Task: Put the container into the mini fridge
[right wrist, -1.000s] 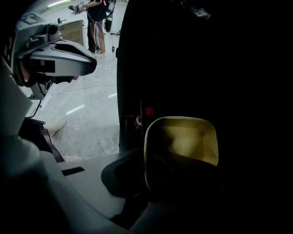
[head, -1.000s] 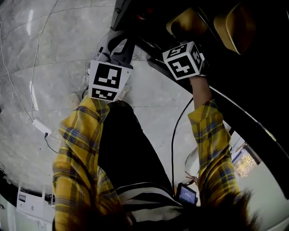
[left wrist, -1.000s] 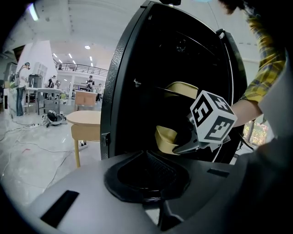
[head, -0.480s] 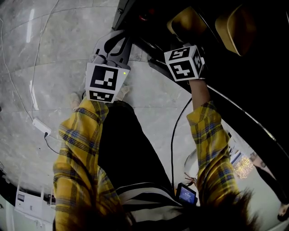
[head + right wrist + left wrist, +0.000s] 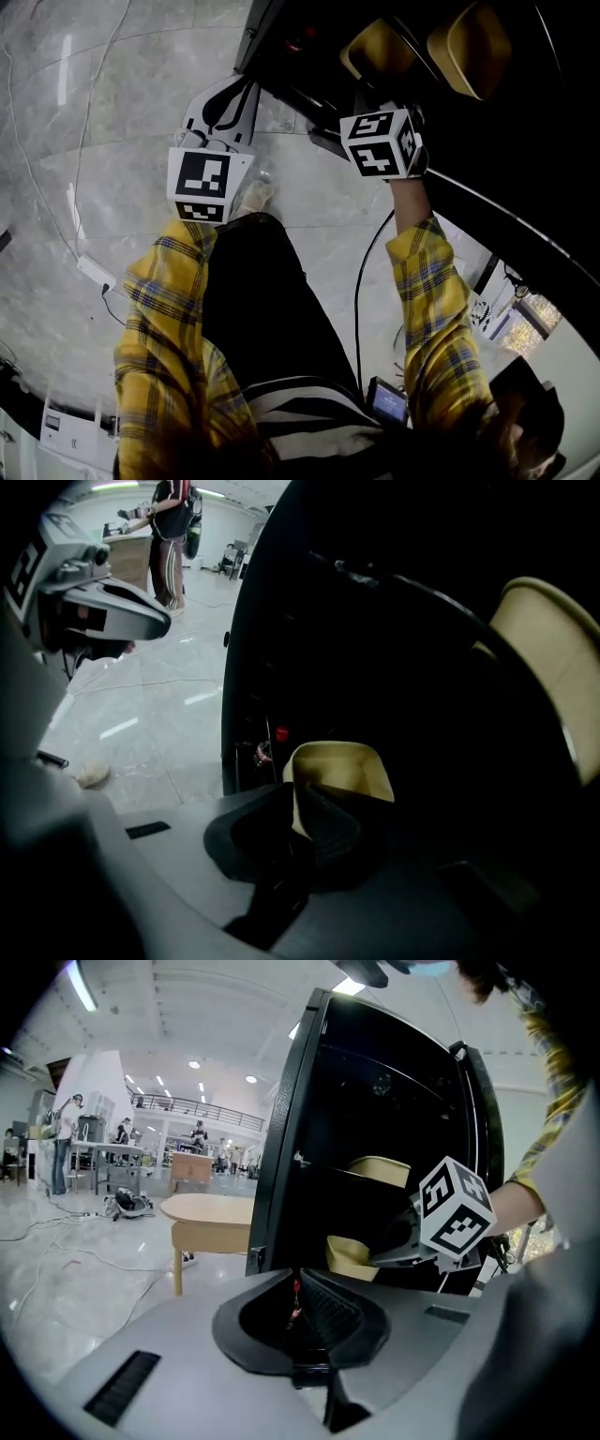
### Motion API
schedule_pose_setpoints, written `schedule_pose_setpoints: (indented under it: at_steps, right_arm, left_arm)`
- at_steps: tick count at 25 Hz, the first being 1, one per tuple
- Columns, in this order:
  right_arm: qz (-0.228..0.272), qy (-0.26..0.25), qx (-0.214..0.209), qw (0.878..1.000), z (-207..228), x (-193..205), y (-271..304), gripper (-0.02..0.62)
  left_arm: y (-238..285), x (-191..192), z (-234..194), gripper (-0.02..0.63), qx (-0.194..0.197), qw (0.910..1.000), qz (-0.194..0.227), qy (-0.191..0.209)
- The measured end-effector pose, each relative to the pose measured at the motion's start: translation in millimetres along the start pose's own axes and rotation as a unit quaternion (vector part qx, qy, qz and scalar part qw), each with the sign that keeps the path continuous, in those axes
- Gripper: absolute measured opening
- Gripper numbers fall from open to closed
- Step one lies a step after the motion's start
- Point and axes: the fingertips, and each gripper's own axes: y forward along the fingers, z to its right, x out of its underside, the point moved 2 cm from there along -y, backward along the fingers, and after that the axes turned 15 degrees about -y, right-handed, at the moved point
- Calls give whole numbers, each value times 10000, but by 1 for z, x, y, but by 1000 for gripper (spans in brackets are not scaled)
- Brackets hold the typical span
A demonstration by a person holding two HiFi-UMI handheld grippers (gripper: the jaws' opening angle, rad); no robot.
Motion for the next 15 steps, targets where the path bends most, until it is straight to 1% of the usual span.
schedule_pose_setpoints:
  at_steps: [4, 8, 11, 15]
  right_arm:
    - [52, 318, 113, 9994, -4, -5, -23, 51]
    - [160, 785, 294, 9964, -9, -10, -48, 50]
    - [259, 1113, 478, 9923, -11, -12, -70, 49]
    - [457, 1574, 834, 9829, -7, -19, -106, 49]
  left_arm:
    - [-19, -6, 0, 29, -17, 10000, -28, -71]
    - [-33, -20, 4, 29, 107, 9999, -25, -6]
    - [-45, -31, 8, 29, 159, 9999, -33, 50]
    - [-65, -46, 9, 29, 157, 9998, -91, 34]
